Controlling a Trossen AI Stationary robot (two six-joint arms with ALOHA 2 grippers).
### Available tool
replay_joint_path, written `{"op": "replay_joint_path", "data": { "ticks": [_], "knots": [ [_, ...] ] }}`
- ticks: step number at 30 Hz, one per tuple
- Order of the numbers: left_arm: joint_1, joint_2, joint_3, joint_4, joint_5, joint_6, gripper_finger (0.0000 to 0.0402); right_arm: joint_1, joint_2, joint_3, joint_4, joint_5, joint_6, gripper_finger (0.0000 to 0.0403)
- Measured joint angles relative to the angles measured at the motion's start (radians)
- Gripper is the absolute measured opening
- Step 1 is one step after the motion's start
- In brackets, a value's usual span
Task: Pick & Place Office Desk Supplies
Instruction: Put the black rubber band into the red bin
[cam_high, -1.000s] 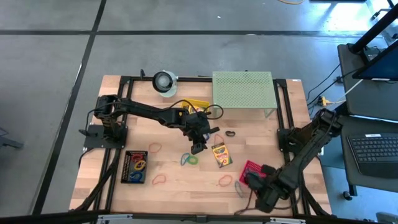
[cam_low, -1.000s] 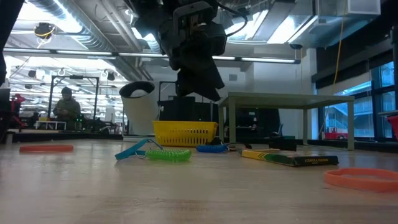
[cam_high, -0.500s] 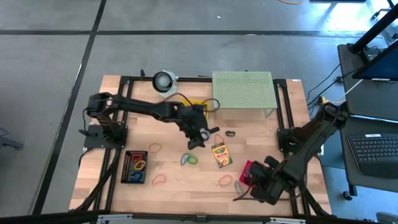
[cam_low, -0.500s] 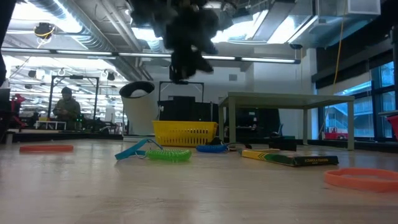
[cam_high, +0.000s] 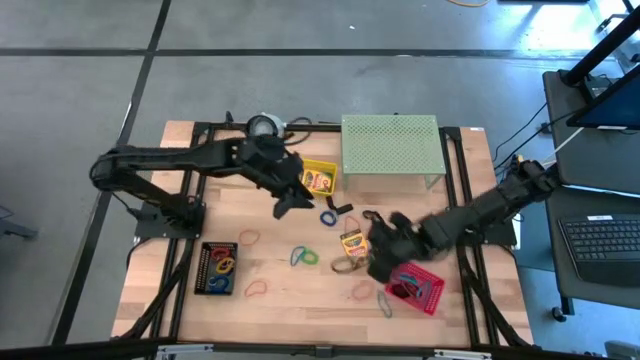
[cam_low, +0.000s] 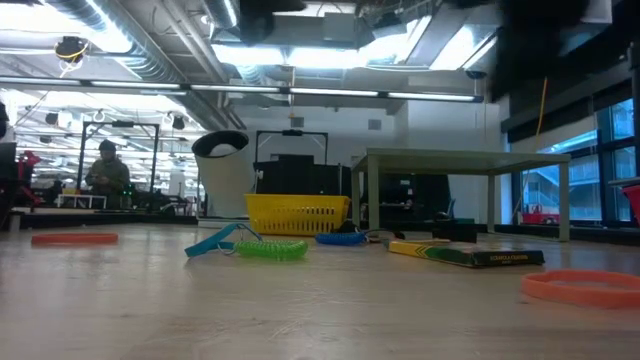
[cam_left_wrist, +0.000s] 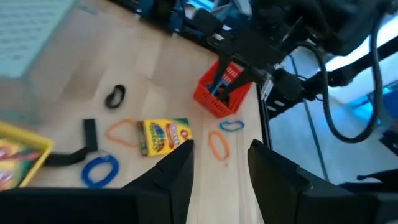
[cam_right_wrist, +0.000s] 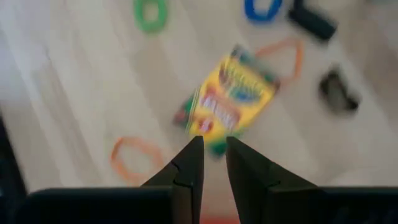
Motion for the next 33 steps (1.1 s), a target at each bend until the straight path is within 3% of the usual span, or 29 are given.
{"op": "replay_joint_path", "data": {
  "ticks": [3, 6, 13, 19, 22, 28, 33],
  "knots": [
    [0.006, -0.06, 0.0, -0.085, -0.048, 0.019, 0.0145, -0.128, 0.001, 0.0, 0.105, -0.081, -0.215, 0.0068],
    [0.008, -0.116, 0.0, -0.175, -0.103, 0.034, 0.0145, -0.255, 0.001, -0.014, 0.198, -0.236, -0.422, 0.0068],
    [0.007, -0.226, -0.01, -0.289, -0.211, 0.03, 0.0145, -0.447, 0.061, -0.048, 0.219, -0.512, -0.727, 0.0068],
    [0.007, -0.317, -0.089, -0.3, -0.267, 0.007, 0.0145, -0.473, 0.169, -0.048, 0.216, -0.499, -0.898, 0.0068],
    [0.008, -0.356, -0.14, -0.296, -0.272, -0.029, 0.0145, -0.491, 0.22, -0.048, 0.209, -0.376, -0.876, 0.0068],
    [0.008, -0.417, -0.208, -0.295, -0.272, -0.083, 0.0145, -0.541, 0.238, -0.049, 0.165, -0.273, -0.842, 0.0068],
    [0.008, -0.447, -0.229, -0.294, -0.273, -0.102, 0.0145, -0.555, 0.235, -0.049, 0.028, -0.282, -0.847, 0.0068]
  ]
}}
